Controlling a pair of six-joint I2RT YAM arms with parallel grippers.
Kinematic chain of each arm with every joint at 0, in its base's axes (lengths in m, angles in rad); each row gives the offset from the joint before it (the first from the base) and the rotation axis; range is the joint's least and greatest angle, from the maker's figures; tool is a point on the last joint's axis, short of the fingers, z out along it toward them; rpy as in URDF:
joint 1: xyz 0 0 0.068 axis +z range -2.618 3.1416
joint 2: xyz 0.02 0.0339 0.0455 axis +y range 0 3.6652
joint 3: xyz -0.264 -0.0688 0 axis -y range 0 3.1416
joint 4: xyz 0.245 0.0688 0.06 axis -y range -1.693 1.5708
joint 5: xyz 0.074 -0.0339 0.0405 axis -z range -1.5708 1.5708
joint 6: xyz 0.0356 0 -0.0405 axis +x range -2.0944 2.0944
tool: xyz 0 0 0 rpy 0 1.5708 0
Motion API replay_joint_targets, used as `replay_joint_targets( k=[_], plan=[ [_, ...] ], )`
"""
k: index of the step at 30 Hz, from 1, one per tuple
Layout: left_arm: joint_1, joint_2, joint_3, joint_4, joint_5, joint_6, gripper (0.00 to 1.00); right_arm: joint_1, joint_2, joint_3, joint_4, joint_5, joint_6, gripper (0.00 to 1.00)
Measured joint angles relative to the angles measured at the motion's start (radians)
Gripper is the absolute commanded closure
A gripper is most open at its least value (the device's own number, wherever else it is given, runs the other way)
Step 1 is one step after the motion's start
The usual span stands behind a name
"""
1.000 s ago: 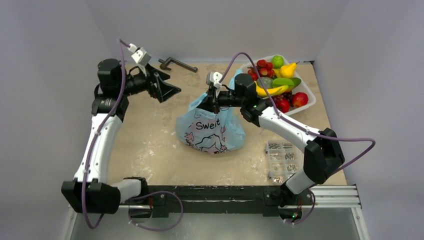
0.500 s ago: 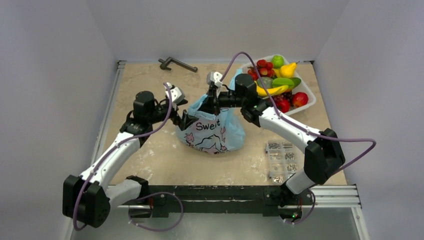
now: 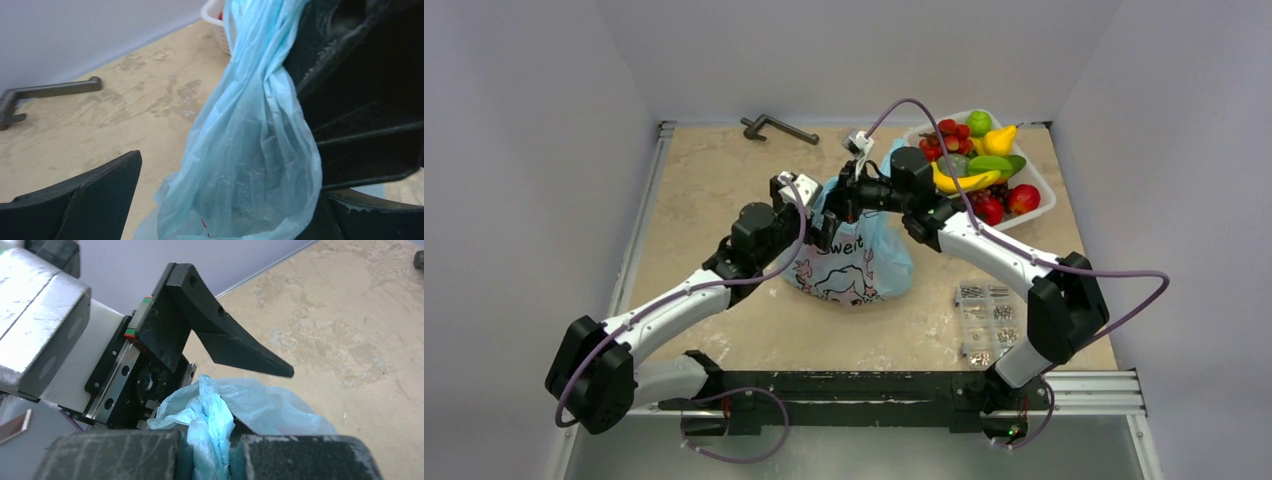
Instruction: Place the fake fruits into the plastic bag and tie a complex knot
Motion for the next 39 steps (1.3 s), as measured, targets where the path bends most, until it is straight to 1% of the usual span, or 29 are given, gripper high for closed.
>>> replay_joint_targets(
  k=[1,5,7,9,12,14,15,17,18,19,23,31,39],
  plan=[
    [-0.013,0.0,0.0,0.006,-0.053,0.006,0.0,0.0,0.001,0.0,0.0,0.014,0.019,1.0],
    [-0.043,0.027,0.0,0.056,-0.185,0.037,0.0,-0.005,0.002,0.0,0.016,0.043,0.072,1.0],
    [-0.046,0.067,-0.002,0.086,-0.227,0.048,0.05,-0.01,0.002,0.0,0.026,0.049,0.091,1.0],
    [-0.046,0.111,-0.02,0.134,-0.25,0.063,0.14,-0.016,0.002,0.0,0.031,0.057,0.1,1.0],
    [-0.047,0.164,-0.064,0.201,-0.269,0.089,0.36,-0.017,0.002,0.0,0.022,0.06,0.114,1.0],
    [-0.047,0.185,-0.092,0.247,-0.267,0.106,0.48,-0.011,0.003,0.0,0.005,0.064,0.12,1.0],
    [-0.047,0.189,-0.105,0.267,-0.264,0.118,0.56,-0.011,0.003,0.0,-0.002,0.064,0.123,1.0],
    [-0.048,0.191,-0.122,0.297,-0.249,0.136,0.86,-0.01,0.003,0.0,-0.008,0.064,0.128,1.0],
    [-0.048,0.19,-0.131,0.311,-0.239,0.144,0.95,-0.01,0.003,0.0,-0.008,0.064,0.129,1.0],
    [-0.048,0.19,-0.14,0.325,-0.228,0.152,1.0,-0.009,0.003,0.0,-0.008,0.064,0.131,1.0],
    [-0.049,0.187,-0.18,0.364,-0.179,0.175,1.0,-0.01,0.003,-0.002,-0.022,0.067,0.135,1.0],
    [-0.048,0.175,-0.245,0.399,-0.079,0.166,1.0,-0.013,0.005,-0.007,-0.067,0.071,0.124,1.0],
    [-0.048,0.187,-0.251,0.389,-0.079,0.165,1.0,-0.029,0.012,-0.011,-0.098,0.101,0.119,1.0]
  ],
)
